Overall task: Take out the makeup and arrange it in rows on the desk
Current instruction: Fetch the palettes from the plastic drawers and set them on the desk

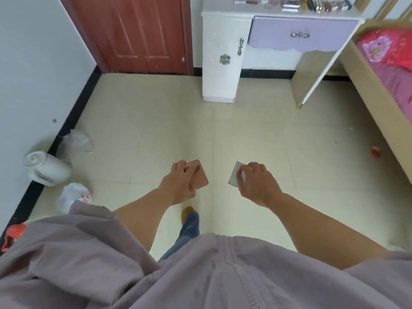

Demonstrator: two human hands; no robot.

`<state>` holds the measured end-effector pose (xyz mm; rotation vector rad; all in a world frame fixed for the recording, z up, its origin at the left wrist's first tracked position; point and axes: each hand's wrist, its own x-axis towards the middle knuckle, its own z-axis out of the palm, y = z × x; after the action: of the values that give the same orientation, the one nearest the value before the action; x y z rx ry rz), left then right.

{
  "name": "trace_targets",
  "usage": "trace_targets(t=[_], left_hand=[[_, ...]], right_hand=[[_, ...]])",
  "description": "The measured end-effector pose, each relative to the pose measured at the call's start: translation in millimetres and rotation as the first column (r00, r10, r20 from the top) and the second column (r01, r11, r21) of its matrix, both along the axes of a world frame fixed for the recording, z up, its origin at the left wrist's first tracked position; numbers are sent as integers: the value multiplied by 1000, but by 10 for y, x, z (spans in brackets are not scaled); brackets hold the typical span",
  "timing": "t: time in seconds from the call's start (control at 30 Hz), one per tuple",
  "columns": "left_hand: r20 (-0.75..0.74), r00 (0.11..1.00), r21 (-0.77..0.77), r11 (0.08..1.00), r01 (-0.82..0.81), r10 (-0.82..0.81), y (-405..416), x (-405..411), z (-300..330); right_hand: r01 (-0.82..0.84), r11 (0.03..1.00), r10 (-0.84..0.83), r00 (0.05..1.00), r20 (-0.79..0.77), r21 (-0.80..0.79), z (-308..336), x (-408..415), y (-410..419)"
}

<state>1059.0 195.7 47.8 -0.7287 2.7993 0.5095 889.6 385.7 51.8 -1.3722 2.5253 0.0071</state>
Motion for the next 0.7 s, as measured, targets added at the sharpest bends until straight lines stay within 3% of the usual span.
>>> trace_targets(t=[0.27, 0.53, 0.7], left_hand=[[-16, 999, -57, 998, 28, -29, -1784, -1238, 338], [-15, 990, -21, 990, 137, -138, -2634, -2824, 186], [-37, 996, -20, 997, 76, -77, -3242, -3972, 180]], right_hand=[[122, 985, -119, 992, 30, -125, 200, -1045, -1653], [146, 988, -147, 989, -20, -52, 52, -2508, -2495], [152, 986, -154, 988, -19, -66, 71, -3756, -3066]])
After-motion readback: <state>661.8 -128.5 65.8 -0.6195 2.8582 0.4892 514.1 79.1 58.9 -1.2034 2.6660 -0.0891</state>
